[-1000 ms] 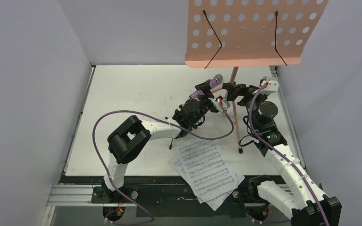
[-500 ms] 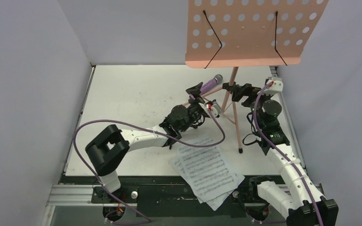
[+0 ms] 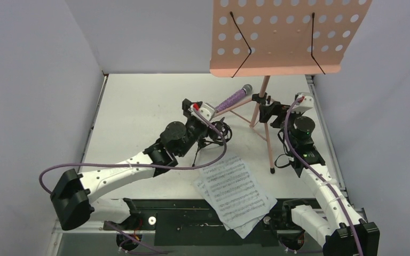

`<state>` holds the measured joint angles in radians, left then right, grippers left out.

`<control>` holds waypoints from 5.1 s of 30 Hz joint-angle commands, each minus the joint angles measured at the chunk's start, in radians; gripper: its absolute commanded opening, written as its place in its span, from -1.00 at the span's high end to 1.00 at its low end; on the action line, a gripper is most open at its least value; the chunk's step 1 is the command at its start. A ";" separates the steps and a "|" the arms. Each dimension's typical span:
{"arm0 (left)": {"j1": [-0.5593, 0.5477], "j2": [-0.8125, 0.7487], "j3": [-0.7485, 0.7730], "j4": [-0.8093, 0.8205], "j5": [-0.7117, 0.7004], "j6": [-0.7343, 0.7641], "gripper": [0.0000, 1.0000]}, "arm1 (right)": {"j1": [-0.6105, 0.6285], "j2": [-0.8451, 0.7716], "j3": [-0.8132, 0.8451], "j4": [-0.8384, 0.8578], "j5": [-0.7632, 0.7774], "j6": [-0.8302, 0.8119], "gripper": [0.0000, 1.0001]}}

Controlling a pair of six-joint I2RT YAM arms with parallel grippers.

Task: Set up the instrument practice props

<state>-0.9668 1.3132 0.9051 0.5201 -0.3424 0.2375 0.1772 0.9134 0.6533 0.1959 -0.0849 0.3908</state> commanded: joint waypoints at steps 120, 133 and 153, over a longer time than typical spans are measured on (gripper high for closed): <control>0.869 -0.142 0.047 -0.400 0.803 -0.921 -0.54 | -0.007 -0.012 -0.044 -0.019 -0.082 -0.026 -0.80; 0.430 -0.083 0.157 -0.400 0.580 -0.612 -0.61 | -0.008 -0.015 -0.102 -0.041 -0.125 0.007 -0.80; 0.162 0.420 0.611 -0.577 0.320 -0.515 -0.53 | -0.004 0.009 -0.160 -0.064 -0.179 0.015 -0.95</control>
<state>-0.7994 1.7145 1.4528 -0.0360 0.0452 -0.2977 0.1761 0.9157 0.5022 0.0982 -0.2268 0.3988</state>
